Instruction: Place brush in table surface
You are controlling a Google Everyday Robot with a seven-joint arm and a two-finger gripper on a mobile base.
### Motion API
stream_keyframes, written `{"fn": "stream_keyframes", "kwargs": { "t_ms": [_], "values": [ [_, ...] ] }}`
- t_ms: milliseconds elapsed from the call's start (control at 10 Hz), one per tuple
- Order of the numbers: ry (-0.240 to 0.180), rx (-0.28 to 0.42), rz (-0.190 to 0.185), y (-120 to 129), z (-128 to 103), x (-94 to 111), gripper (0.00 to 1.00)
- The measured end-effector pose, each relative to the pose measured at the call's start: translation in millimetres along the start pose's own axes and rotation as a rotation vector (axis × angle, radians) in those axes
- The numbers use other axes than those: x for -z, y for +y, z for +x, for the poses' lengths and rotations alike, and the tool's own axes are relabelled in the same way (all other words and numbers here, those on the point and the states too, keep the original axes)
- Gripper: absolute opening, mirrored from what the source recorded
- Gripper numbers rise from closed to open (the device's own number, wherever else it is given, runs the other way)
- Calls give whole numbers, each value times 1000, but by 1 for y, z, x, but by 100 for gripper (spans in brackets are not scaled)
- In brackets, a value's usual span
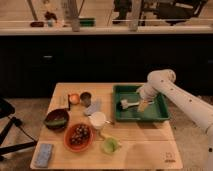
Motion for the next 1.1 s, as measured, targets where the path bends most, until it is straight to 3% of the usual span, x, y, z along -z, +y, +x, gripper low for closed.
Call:
{"fn": "stream_keyframes", "kwargs": {
  "t_ms": [600,1100],
  "values": [
    [35,-17,-62,-19,13,-35,80],
    [44,-34,-97,-13,32,-54,80]
  ]
}}
